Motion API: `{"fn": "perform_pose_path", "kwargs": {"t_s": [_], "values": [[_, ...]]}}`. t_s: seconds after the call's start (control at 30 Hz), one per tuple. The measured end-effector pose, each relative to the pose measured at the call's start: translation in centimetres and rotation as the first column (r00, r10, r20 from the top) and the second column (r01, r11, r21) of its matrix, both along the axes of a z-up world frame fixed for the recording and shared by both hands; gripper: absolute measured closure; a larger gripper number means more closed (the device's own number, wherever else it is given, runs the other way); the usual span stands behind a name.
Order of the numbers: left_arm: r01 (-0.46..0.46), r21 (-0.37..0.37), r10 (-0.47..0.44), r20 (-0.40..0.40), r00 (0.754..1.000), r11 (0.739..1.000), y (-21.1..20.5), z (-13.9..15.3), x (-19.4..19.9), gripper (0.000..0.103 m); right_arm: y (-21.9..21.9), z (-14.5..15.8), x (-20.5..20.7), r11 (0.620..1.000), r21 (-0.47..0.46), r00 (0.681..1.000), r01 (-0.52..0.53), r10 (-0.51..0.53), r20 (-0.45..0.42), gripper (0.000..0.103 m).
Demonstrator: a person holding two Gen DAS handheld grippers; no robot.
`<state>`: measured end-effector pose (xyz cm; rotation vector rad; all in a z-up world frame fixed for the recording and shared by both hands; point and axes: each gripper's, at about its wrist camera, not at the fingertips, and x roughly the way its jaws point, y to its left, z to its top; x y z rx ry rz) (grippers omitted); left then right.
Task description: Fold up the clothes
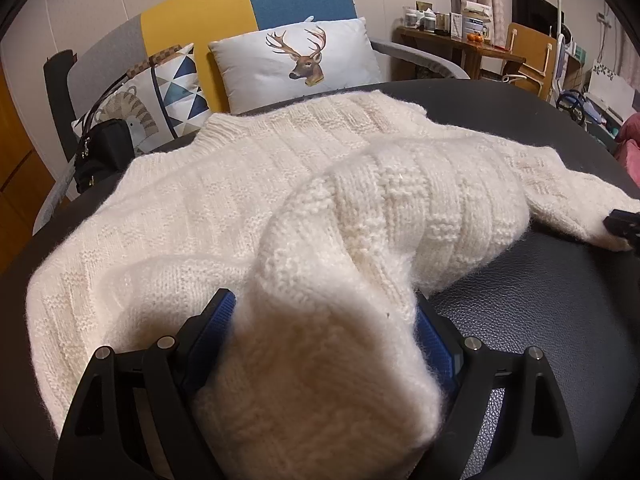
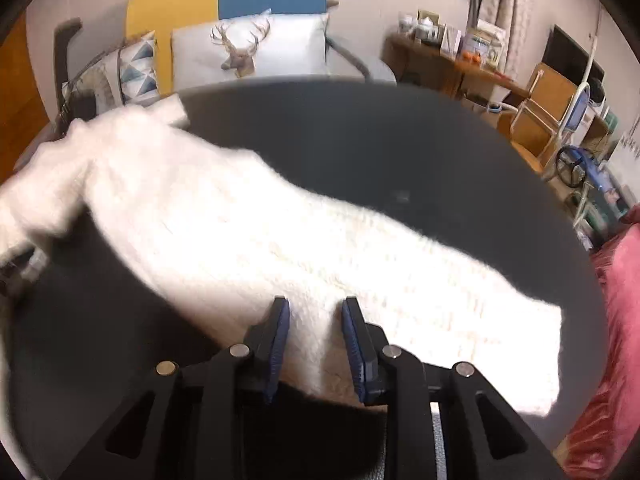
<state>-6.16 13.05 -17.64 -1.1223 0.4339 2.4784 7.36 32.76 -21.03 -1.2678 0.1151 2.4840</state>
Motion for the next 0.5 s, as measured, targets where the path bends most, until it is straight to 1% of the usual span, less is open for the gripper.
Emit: {"fn": "perform_pose_path", "kwargs": {"t_s": [0.03,0.1,0.17,0.27,0.33,0.37,0.43,0.47,0.5], "values": [[0.006,0.005,-0.006,-0.002,1.000,1.000,-0.1,0.2,0.1,0.016,0.3,-0.1,-0.4,0.999,0.034,1.000,0.009,-0.010,0.014,0.076],[0.019,0.014,-0.019,-0.005,1.000,1.000,-0.4,0.6,0.4,0.015,1.4,0.0,-1.3,0.998,0.055,0.999,0.039,-0.040,0.019,0.076],[0.032,0.023,-0.032,-0.009,0.999,0.999,-0.7,1.0,0.7,0.015,2.5,0.1,-2.3,0.998,0.031,0.998,0.057,-0.057,0.013,0.075],[0.051,0.037,-0.050,-0.014,0.999,0.998,-1.2,1.6,1.1,0.016,3.7,0.8,-3.4,0.996,-0.036,0.996,0.086,-0.085,0.032,0.074],[0.064,0.046,-0.063,-0.018,0.998,0.997,-1.5,2.0,1.4,0.016,3.5,2.5,-2.3,0.989,-0.127,0.996,0.082,-0.086,-0.031,0.073],[0.066,0.050,-0.065,-0.026,0.998,0.997,-1.9,2.4,1.7,0.016,2.9,3.3,-1.4,0.984,-0.178,0.995,0.032,-0.049,-0.092,0.073],[0.052,0.064,-0.048,-0.056,0.997,0.997,-3.6,3.5,2.8,0.016,0.4,4.0,-0.6,0.967,-0.244,0.988,-0.068,0.031,-0.152,0.073],[0.032,0.081,-0.027,-0.060,0.998,0.996,-4.8,3.9,3.2,0.016,-0.9,4.0,-0.4,0.953,-0.278,0.983,-0.125,0.080,-0.167,0.073],[0.011,0.102,-0.005,-0.058,0.998,0.995,-5.8,4.2,3.4,0.016,-2.5,3.7,-0.5,0.927,-0.324,0.975,-0.190,0.139,-0.175,0.073]]}}
